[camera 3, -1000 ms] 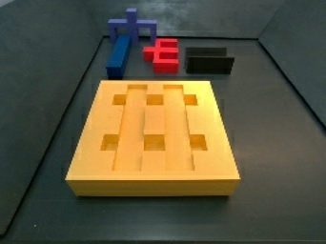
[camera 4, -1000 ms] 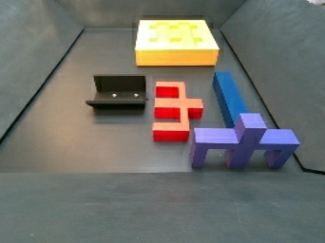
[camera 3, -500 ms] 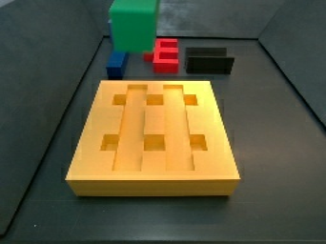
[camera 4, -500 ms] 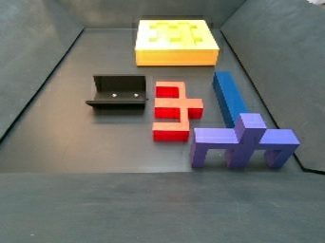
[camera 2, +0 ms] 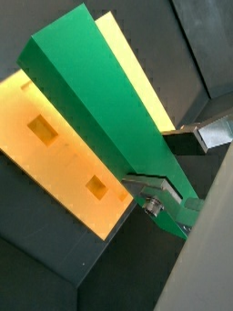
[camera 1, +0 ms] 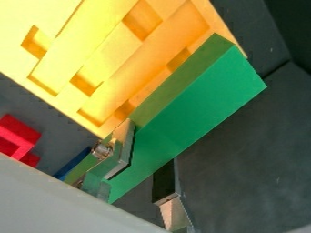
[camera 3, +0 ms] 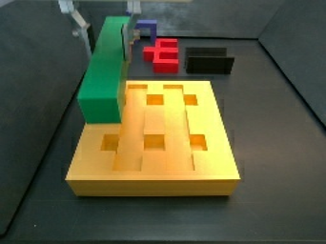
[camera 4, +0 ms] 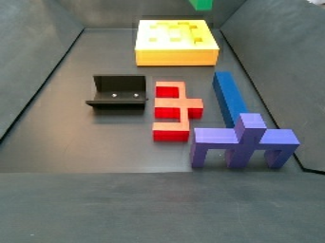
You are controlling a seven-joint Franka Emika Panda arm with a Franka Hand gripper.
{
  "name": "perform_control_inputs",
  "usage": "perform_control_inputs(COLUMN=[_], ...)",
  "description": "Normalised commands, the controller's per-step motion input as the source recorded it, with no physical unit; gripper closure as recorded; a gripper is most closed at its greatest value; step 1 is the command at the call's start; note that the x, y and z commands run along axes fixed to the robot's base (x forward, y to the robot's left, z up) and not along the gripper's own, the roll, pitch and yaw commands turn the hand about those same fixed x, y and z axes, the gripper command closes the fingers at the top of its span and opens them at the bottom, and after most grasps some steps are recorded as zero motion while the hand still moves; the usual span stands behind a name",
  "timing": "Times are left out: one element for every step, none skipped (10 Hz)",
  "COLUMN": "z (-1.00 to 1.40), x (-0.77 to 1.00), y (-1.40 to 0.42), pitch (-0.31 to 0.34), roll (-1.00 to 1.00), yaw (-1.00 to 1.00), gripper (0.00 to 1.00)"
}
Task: Pick up the green object. Move up. Move to above the board. Insert the green object.
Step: Insert the green object.
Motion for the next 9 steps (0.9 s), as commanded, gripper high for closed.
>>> perform_control_inputs(z=[-0.57,-0.75,-0.75,-0.66,-0.5,-0.31,-0.29,-0.19,-0.09], x=[0.24,0.26,0.38,0.38,0.41,0.28,0.14,0.0,-0.01], y=[-0.17,-0.01,0.0,0.06,0.0,-0.04,0.0,0.01,0.07], pitch=[-0.134,-0.08,-0.033,-0.099,-0.151,-0.219,-0.246,-0.219,-0.184], roll=[-0.21,-0.18,-0.07,-0.11,-0.01,0.05,0.03,0.0,0.04], yaw=[0.28,0.17,0.0,0.0,0.0,-0.32,-0.31,-0.18,-0.14], gripper=[1.0,1.0,1.0,1.0,1.0,1.0,1.0,1.0,1.0])
